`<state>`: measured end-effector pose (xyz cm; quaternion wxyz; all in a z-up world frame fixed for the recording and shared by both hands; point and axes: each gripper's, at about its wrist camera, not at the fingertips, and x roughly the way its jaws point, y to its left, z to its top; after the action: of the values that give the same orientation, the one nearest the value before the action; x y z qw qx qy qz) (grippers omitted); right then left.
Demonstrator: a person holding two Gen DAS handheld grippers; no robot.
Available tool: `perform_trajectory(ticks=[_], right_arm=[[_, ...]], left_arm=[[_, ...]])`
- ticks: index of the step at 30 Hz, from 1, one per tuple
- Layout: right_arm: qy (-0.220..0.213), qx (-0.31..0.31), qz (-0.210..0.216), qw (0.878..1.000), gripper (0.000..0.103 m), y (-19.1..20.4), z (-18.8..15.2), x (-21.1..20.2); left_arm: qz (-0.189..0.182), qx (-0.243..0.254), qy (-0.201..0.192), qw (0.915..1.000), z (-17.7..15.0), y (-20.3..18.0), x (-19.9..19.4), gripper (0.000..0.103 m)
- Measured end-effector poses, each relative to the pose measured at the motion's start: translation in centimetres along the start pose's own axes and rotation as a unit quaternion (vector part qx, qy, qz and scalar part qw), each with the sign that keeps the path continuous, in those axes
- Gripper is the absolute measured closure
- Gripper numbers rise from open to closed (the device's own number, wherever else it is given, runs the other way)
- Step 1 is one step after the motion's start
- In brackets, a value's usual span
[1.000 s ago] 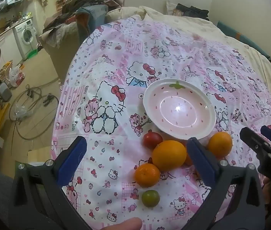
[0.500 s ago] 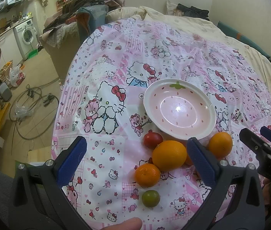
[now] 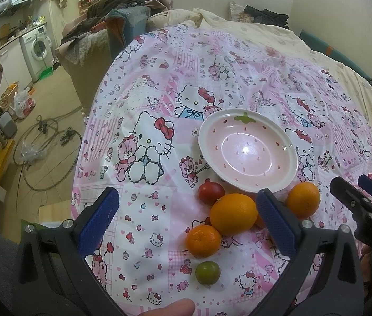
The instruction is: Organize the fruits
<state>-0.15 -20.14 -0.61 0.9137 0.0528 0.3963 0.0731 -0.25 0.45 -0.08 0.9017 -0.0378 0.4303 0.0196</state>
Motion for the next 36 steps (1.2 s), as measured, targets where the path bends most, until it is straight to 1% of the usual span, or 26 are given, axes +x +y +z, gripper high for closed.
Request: perform_trajectory(ticks=[36], right_arm=[[0.006,0.006,-0.001,1.000,0.000,-0.37,0.06,0.14]], left_arm=[[0.003,-0.003,0.003,1.0000,0.18,0.29,0.12,0.000]])
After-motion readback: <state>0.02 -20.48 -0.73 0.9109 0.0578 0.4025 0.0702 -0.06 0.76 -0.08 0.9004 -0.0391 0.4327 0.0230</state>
